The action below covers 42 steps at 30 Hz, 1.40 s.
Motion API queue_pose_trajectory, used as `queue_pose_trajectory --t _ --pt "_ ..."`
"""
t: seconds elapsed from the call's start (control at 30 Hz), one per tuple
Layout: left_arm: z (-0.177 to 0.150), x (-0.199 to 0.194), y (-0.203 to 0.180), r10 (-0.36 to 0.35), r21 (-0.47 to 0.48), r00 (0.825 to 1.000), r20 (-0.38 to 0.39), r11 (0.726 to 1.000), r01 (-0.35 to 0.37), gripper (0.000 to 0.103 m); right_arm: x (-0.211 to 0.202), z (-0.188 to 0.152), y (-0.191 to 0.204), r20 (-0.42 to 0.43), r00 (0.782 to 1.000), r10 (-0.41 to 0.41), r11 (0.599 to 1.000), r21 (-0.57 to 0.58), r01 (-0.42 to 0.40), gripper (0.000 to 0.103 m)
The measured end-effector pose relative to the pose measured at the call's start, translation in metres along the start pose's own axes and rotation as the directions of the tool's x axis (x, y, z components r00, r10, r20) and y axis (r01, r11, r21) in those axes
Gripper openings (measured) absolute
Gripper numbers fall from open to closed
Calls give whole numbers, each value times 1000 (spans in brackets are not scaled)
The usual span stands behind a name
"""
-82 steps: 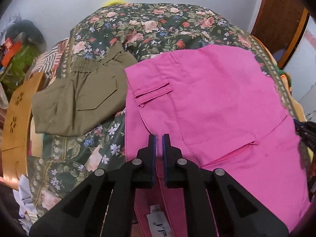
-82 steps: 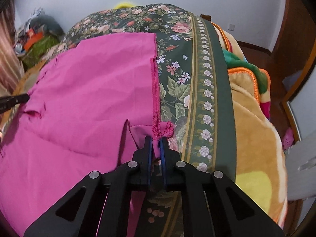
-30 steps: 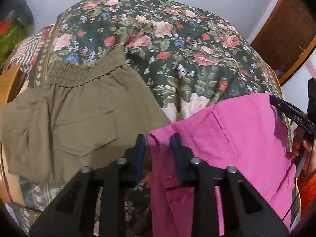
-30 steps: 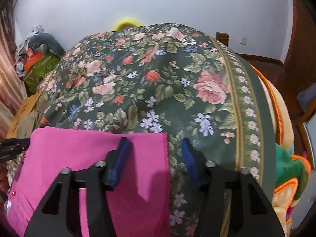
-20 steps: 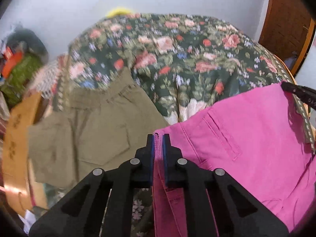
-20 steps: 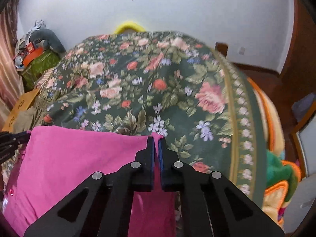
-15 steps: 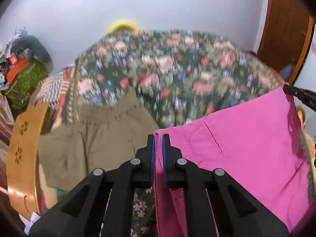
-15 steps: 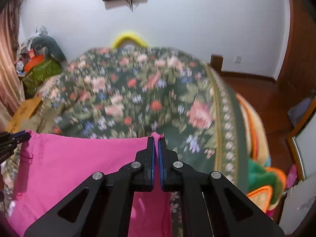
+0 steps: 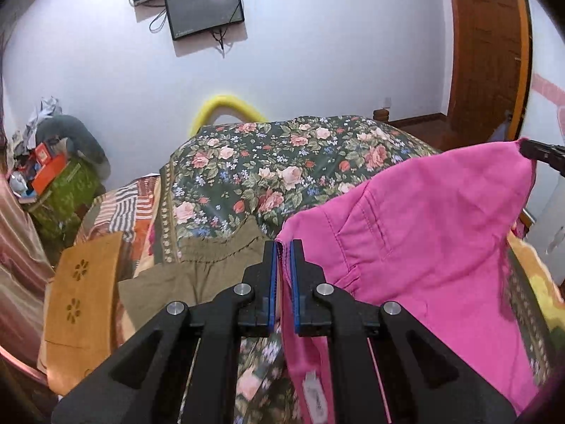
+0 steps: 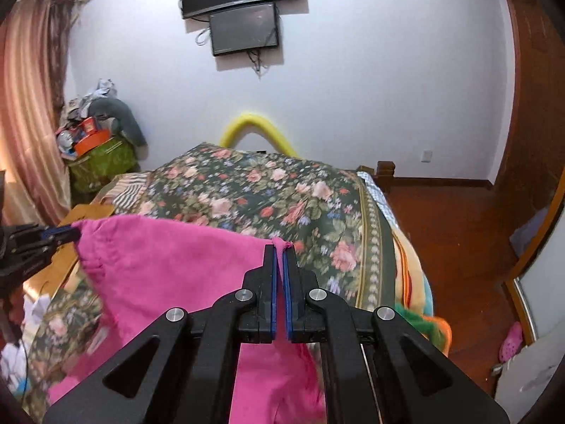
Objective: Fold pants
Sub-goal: 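Lift the hems with both grippers and fold them toward the waistband, then open both grippers and release the folded trouser legs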
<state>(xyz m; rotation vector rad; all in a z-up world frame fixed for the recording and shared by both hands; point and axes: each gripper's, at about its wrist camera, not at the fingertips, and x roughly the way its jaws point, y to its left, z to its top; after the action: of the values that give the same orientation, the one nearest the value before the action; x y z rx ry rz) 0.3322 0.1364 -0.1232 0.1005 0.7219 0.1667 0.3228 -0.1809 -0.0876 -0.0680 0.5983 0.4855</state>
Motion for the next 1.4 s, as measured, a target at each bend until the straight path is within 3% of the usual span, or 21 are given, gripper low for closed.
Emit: queue_pose_trajectory --t 0.27,0.53,0.7,0.8,0.97,1.07,1.13,1.2,1.27,1.4 --pt "-53 -40 0 -16 11 1000 -10 1000 16 6 -45 -51 12 -41 998 39 999 6 -39 3" --pt "-123 -50 -7 -45 3 992 -115 999 45 2 -54 -132 30 -177 982 64 998 40 -58 3" --pt "-164 -45 -9 -68 -10 975 -209 998 67 2 -44 -175 35 -273 959 72 996 62 -57 3" --pt "-176 -49 -9 -82 -9 968 -239 997 82 2 -35 -189 33 -334 941 47 998 58 -29 3" --pt "-169 -68 -12 -50 69 980 -195 996 64 3 -43 -191 26 -352 936 -8 997 63 33 3" --pt "-158 -74 -16 -44 118 984 -174 991 66 7 -52 -183 24 -346 937 -41 997 49 61 14" --pt "-153 -72 -20 -40 155 985 -165 986 66 16 -59 -175 26 -313 949 -32 998 36 46 36" --pt "-150 -66 -28 -37 194 985 -170 978 70 38 -63 -172 34 -285 958 -29 999 8 32 45" --pt "-149 -60 -34 -43 216 983 -179 973 82 44 -64 -172 42 -278 960 -13 1000 -17 9 45" --pt "-150 -43 -50 -70 275 972 -224 952 132 45 -45 -174 58 -314 949 35 998 -42 -51 46"
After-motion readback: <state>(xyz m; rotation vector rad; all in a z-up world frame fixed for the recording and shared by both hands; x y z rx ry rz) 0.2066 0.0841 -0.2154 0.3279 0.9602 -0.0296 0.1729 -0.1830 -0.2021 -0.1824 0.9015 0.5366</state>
